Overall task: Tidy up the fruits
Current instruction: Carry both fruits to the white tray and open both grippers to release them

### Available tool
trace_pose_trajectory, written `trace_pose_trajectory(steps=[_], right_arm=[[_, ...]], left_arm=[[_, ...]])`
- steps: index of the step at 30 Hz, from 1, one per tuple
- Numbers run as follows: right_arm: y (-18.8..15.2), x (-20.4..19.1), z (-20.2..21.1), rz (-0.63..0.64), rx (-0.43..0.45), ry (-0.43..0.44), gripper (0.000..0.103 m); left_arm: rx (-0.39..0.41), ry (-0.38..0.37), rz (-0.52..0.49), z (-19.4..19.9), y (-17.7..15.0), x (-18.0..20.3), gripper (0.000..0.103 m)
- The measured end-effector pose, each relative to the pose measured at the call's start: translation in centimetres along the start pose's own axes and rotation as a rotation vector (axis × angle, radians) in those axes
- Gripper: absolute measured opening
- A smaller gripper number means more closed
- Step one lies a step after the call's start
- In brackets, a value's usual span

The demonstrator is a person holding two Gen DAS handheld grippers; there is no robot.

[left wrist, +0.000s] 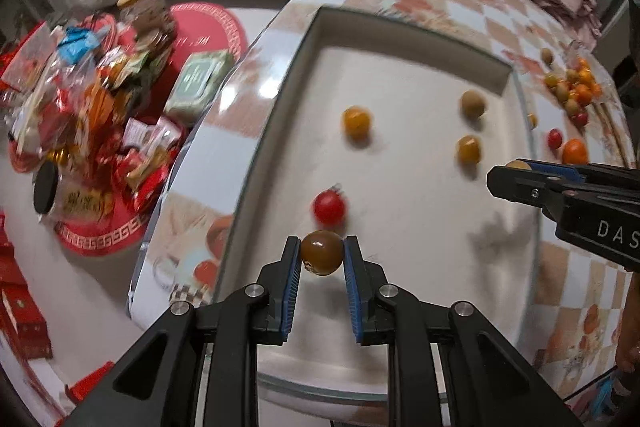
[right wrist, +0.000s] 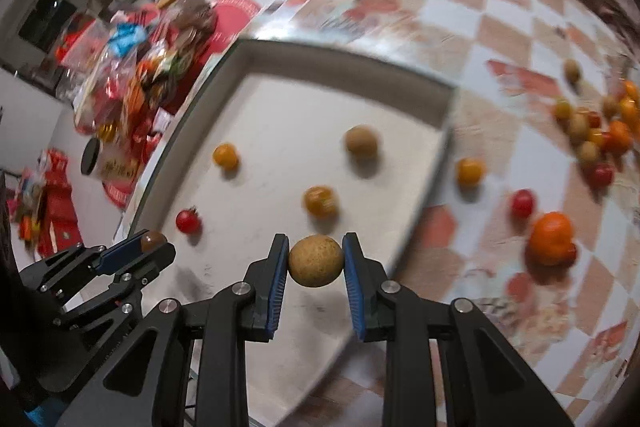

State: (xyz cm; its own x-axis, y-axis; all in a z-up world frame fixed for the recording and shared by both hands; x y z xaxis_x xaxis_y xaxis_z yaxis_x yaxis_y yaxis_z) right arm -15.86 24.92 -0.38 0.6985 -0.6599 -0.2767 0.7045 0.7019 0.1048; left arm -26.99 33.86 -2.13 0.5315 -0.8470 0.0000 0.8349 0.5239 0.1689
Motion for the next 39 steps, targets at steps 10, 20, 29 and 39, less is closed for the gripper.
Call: trace_pose_trajectory(steps=[10,20,29,39], right_arm=[[0.3,-2.5,-3.2,0.084,-0.052,-0.047,0.03],[0.0,-2.6,-4.1,0.123,-0.062,-0.099,0.032],[0.2,-3.0,-3.7,0.114,-0.06,-0.057,0.051],[1.3,-2.0,-0.1,0.045,0.027,-0.004,0.074]], left_arm=[[-0.023,0.028,-0.002,-1.9,-0.8,-1.2,0.023],[-0.035,0.023,-0.012,-2.3,-1.3,-1.2,0.024],[0.005,0.038,-0.076,-1.5,-1.3,-0.3,0.07],[-0.013,0.036,-0.109,-0.7,0.4,1.3,0.07]])
Point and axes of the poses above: each gripper's, at about its wrist camera, not at the fingertips, and z roughly against the way its jaws point, x to its right, y to its top, the point moved 7 cm from there along -z, roughly the way its jaws point, and after that the axes turned 6 degrees about -x, right-handed, at the moved point
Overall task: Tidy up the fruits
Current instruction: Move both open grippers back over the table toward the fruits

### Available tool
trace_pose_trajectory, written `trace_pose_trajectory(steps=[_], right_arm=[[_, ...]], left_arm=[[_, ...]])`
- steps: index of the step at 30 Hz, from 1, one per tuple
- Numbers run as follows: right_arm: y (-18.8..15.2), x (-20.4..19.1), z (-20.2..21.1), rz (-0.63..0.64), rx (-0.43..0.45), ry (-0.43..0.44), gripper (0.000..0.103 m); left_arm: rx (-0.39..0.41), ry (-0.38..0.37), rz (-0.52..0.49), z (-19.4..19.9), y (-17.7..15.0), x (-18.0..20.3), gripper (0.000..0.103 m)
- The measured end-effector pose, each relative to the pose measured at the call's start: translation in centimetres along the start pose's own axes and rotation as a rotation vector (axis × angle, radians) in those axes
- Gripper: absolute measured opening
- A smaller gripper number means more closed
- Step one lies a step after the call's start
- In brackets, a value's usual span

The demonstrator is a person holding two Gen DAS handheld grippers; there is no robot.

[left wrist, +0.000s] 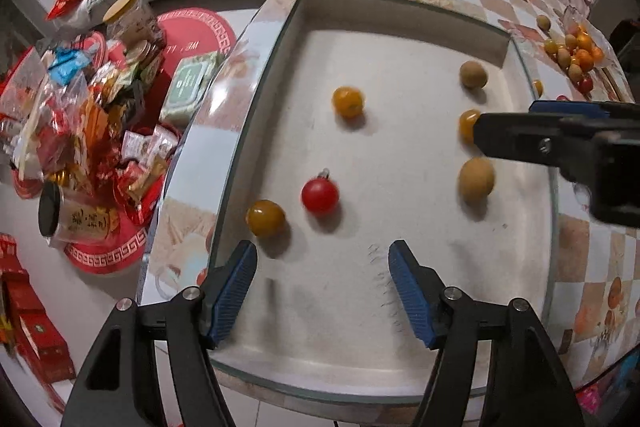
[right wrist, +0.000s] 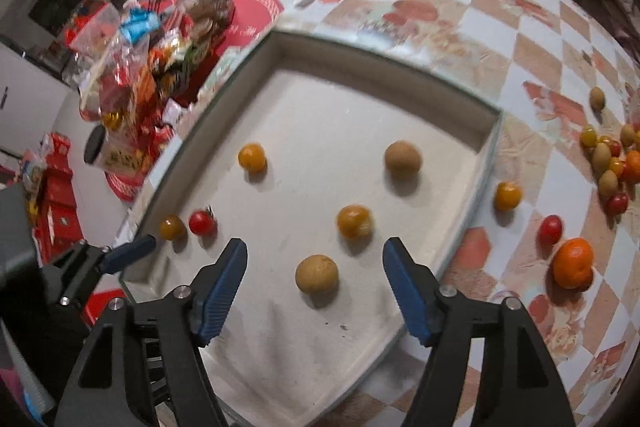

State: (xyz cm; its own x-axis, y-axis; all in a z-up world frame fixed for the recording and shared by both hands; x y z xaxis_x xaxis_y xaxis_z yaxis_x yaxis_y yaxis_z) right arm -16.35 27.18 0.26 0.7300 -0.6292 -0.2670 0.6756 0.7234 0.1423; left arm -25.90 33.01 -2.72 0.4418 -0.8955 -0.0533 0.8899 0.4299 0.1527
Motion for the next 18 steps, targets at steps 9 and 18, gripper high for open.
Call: trace_pose_trajectory(steps=[9,18], right_arm=[[-0.6,6.3,3.9,-0.152,0.069,-0.021,0.074],[-3.8,17.6,8.0,-0.33,0.119,-0.133,0.074]], left_arm=[[0.023,-0.045,-0.067,2.2,4.0,5.0,0.07],[0.051,-0.138,-0.151,5.0,8.7,12.6,0.07]])
Point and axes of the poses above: each gripper's, at about its wrist camera, not at the fingertips, and z roughly against the way its jaws point, x to its right, y to its top, the point moved 7 cm from there along -z, roughly the way its jaws point, and after that the axes turned 6 degrees about -x, right-handed, at the moved point
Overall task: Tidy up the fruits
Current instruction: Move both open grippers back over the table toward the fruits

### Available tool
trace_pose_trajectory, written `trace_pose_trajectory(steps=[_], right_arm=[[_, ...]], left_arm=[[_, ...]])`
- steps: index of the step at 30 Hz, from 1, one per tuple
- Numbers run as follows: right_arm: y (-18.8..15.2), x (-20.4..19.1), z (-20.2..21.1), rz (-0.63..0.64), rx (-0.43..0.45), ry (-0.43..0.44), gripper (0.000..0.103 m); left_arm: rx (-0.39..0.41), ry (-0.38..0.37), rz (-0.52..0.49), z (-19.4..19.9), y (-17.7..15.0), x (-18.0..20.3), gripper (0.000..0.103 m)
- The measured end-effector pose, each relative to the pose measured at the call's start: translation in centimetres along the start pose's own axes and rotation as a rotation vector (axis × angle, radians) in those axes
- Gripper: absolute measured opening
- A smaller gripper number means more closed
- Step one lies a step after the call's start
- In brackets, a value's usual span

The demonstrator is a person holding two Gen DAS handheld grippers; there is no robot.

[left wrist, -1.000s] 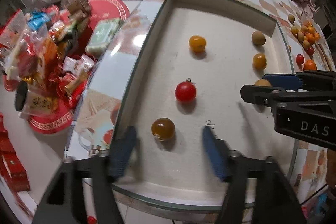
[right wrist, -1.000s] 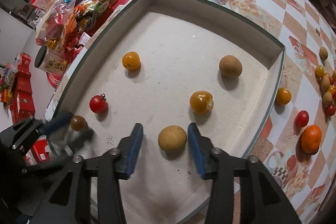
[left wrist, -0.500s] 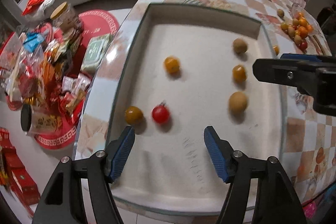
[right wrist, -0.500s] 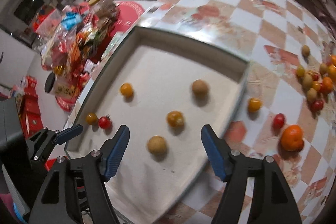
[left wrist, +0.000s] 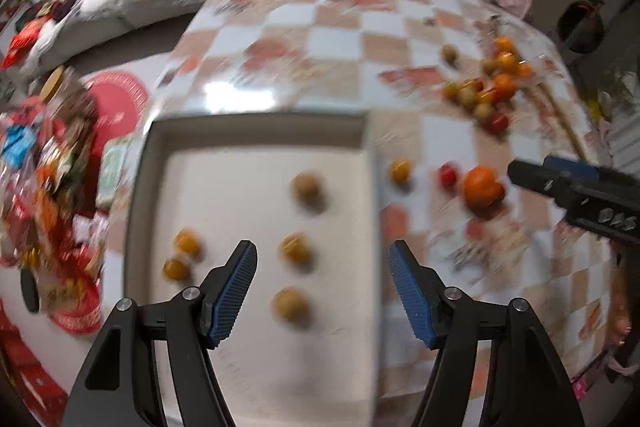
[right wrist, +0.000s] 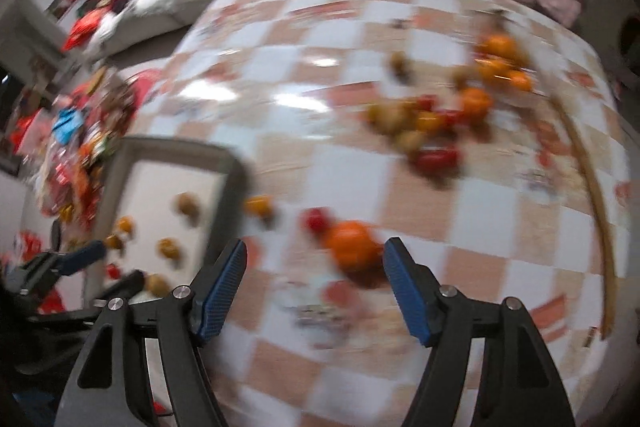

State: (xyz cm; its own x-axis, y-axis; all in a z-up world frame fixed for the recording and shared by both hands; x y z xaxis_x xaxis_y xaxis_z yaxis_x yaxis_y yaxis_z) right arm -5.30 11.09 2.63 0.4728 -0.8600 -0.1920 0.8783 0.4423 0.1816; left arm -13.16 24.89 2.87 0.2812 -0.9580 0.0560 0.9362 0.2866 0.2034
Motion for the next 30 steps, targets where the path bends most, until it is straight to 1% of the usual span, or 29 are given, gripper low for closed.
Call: trace_pose_trajectory(steps=[4,6,11,18,20,22,25,26,30], right_arm=[[0.5,5.4,0.2,-0.083,0.007,-0.051,0.074],[0.7,7.0,0.0,-0.107,0.005,-0.063,0.074],[1.1,9.9,-1.1,-0.126,-0.01,-0.079,0.074],[1.7,11.2,-2.4,-0.089,-0.015,-0.088,0.073],[1.9,11.3,-2.8,-0.068,-0.017,-0.093,0.067],[1.9,11.5,-3.4,-0.055,-0.026,-0.096,0.064],[2.1,11.7,-4.3,-0.044,-0.029,-0.103,0.062],[2.3,11.8,-4.6,-0.035,-0.028,-0.109,0.059],[3.1,11.8,-5.4,-0.008,-0.023,-0.117,0.055]], left_arm=[[0.043,-0.025,-0.042,0.2,3.9,3.3,0.07],[0.056,-0.03,-0.059,-0.4,5.7,4.8,0.07],[0.02,-0.031,-0.085,-3.6,9.3,8.0,0.07],[-0.021,0.021,-0.11,-7.4,11.3,9.3,0.07],[-0.033,0.031,-0.127,-8.2,11.6,9.5,0.07],[-0.05,0.049,-0.158,-9.4,11.9,9.9,0.07],[-0.06,0.058,-0.186,-10.7,12.2,10.3,0.07],[-0.061,0.06,-0.192,-11.0,12.2,10.4,0.07],[-0.067,0.069,-0.199,-12.2,12.6,10.8,0.07]])
Point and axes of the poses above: each gripper's, at about its wrist camera, not at the fingertips, and z roughly against the way its jaws point, x to its right, y to its top, the point moved 7 cm from there along -z, roughly the way its jaws point, and after that the axes turned 6 degrees about -x, right-handed, at the moved point
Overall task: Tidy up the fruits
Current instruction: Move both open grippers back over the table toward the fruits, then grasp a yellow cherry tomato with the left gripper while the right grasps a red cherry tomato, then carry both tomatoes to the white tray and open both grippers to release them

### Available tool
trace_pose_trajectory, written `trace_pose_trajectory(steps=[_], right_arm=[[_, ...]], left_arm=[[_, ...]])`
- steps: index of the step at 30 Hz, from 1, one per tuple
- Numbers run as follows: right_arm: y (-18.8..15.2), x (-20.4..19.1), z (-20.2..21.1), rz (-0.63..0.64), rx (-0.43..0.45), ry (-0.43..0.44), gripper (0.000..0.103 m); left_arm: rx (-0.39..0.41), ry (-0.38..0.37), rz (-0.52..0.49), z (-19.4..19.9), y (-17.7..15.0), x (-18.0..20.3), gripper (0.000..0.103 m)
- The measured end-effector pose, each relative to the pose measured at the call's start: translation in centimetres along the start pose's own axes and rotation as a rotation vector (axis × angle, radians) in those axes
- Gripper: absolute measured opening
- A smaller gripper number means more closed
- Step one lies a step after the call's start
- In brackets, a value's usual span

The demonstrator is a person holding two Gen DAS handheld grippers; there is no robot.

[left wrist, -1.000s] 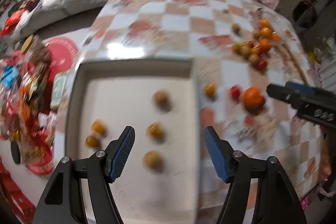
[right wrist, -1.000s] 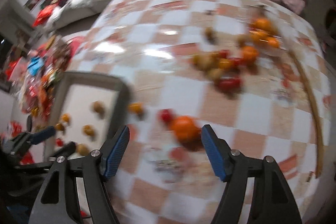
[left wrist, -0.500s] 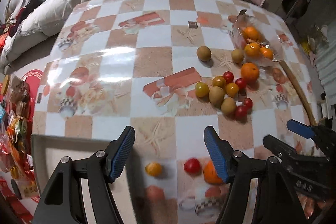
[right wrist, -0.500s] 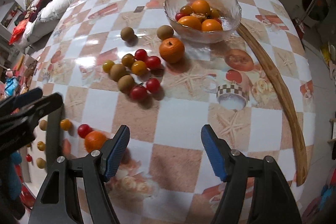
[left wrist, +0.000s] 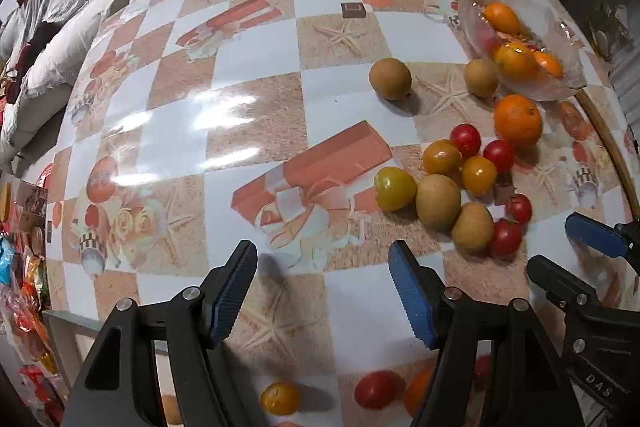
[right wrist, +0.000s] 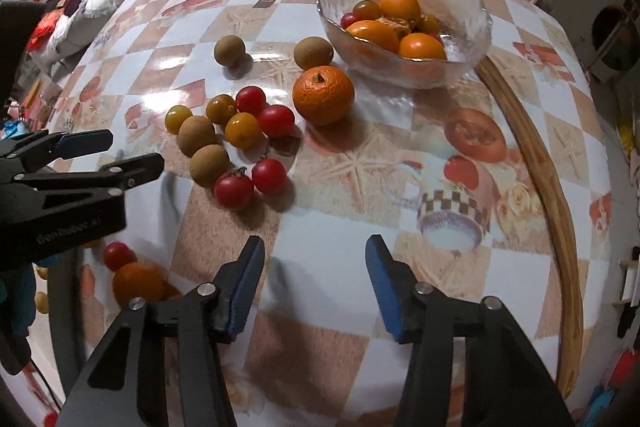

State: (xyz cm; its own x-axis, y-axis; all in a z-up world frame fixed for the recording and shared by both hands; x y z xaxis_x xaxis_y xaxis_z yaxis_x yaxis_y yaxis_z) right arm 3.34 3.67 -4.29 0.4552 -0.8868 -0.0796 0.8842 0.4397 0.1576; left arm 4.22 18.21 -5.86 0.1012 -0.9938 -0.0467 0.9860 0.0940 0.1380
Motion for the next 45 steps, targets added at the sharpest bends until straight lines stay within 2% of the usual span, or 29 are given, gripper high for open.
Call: trace_pose_trajectory(steps=[8,15,18,20,25,27,29,30,45], right_arm=[[1.7,-1.4,-0.6,0.076,0.036,0.001,0.054],[2.8,-1.8,-0.7,0.102,0.066,0.037,0.054],[3.2,-2.0,-0.7,0.109,0.073,0.045,0.042],[3.3,-2.0,-0.7,0.096,0.07,0.067,0.027],[3.3,-1.9,-0.9,0.072,0.066,0.074,0.022],[3.3,-1.9,-0.8,0.066,0.064,0.076,0.021],[3.2,-1.8,-0.8,0.058,0.061,0.078,0.021],[3.2,-1.8,-0.8,0.052,0.061,0.081,0.021],[1.8,0.1,0.6,-0.047,0.054,0.155,0.02]], left_arm=[[0.038,-0.02,-0.015,-0.2,2.2,0.7,0.07],[0.058,-0.023,-0.03,-0.3,3.6,1.6,0.069],[0.063,-0.024,-0.021,-0.3,3.7,1.6,0.069],[0.066,-0.037,-0.018,-0.3,3.7,1.7,0.062],[0.071,-0.031,-0.023,-0.1,3.8,2.1,0.061],[0.079,-0.046,-0.019,0.0,3.8,2.2,0.043],[0.085,-0.04,-0.027,0.1,3.8,2.3,0.033],[0.087,-0.043,-0.03,0.1,3.8,2.5,0.023],[0.126,-0.11,0.028,3.1,1.3,1.4,0.022]])
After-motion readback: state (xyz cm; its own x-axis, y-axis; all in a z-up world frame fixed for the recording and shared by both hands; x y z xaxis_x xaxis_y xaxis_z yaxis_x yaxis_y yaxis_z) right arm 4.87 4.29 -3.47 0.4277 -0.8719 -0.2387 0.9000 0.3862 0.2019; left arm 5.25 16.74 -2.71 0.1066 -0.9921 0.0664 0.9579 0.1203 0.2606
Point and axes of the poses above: each gripper's, at about its wrist camera, not at the fingertips, and z roughly against the way its jaws point, x to its right, y to its top, the point moved 7 cm from there along -z, roughly the way its jaws point, and after that the axes turned 6 degrees about -x, right-handed, at the moved point
